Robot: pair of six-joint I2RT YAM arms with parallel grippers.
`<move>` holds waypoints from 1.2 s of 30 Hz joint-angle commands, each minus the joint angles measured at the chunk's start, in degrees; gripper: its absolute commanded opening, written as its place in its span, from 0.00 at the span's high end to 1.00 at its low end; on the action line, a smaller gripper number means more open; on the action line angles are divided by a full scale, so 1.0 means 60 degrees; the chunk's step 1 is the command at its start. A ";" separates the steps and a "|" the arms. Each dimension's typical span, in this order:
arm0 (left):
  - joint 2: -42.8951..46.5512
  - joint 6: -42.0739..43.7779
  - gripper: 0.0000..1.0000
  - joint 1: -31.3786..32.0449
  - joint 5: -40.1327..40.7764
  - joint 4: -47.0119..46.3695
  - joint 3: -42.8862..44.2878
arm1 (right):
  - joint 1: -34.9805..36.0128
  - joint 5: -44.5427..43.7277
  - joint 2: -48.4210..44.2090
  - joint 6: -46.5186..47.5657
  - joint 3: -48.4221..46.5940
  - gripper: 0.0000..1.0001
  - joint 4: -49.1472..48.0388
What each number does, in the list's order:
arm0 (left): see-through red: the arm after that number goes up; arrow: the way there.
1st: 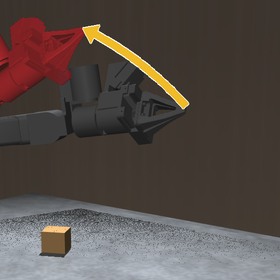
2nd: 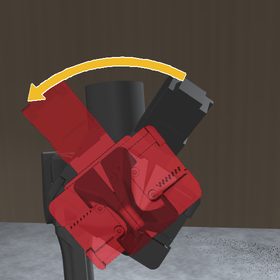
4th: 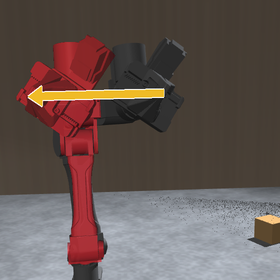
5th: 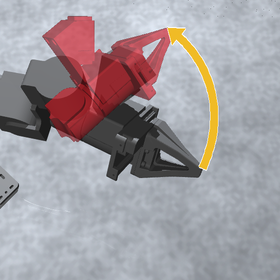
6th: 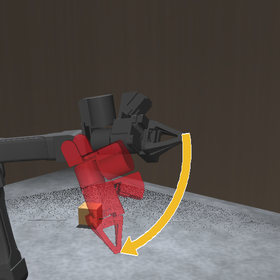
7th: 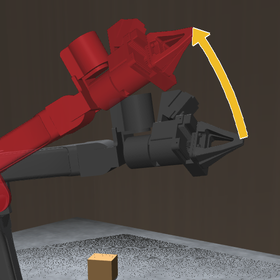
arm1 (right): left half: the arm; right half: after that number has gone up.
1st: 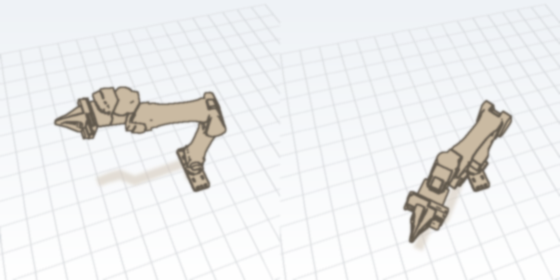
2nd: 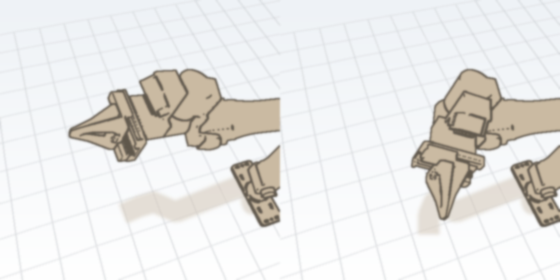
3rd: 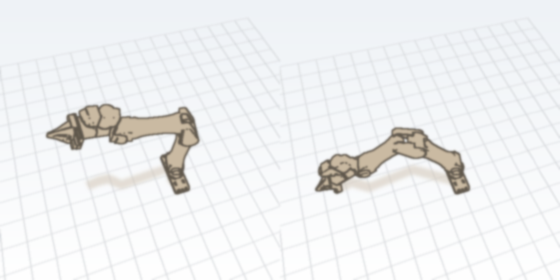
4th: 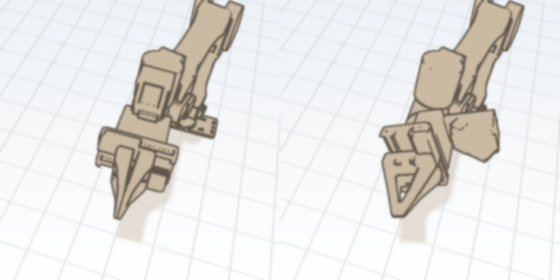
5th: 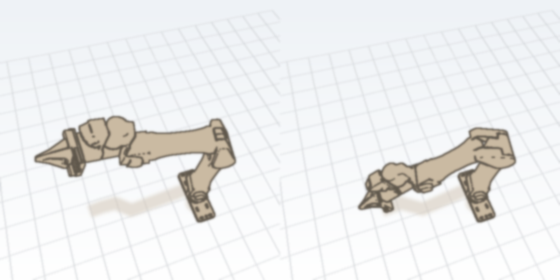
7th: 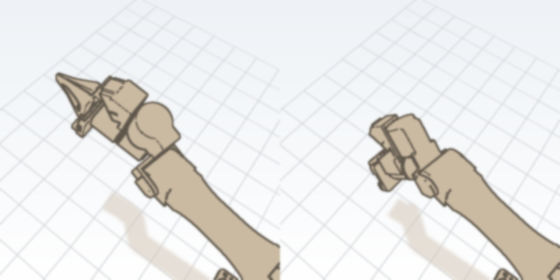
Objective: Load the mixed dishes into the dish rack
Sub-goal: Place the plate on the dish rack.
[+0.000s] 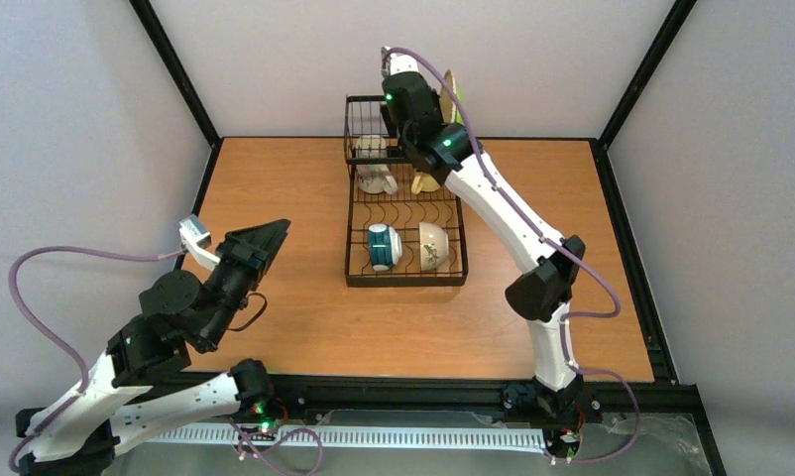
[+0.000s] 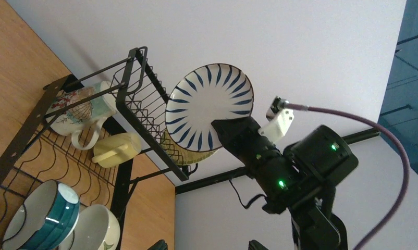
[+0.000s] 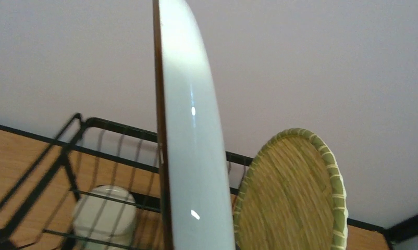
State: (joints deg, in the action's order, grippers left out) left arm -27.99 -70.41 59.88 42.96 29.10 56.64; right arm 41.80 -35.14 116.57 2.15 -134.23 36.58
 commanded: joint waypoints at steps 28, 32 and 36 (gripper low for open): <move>0.0481 0.0188 0.12 0.0011 -0.0595 0.0792 -0.0285 | -0.0565 -0.2903 0.0627 -0.1439 -0.0783 0.98 -0.0504; 0.0558 0.0069 0.12 0.0011 -0.0621 0.0911 -0.0314 | -0.0627 -0.2719 0.0735 -0.1813 -0.0718 0.98 -0.0298; 0.0613 0.0004 0.12 0.0011 -0.0615 0.1026 -0.0296 | -0.0703 -0.2526 0.0847 -0.2048 -0.0698 0.98 -0.0208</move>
State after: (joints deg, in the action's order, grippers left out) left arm -25.10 -69.54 59.88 39.18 32.75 54.81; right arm 38.17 -50.06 121.16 -6.52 -137.84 38.63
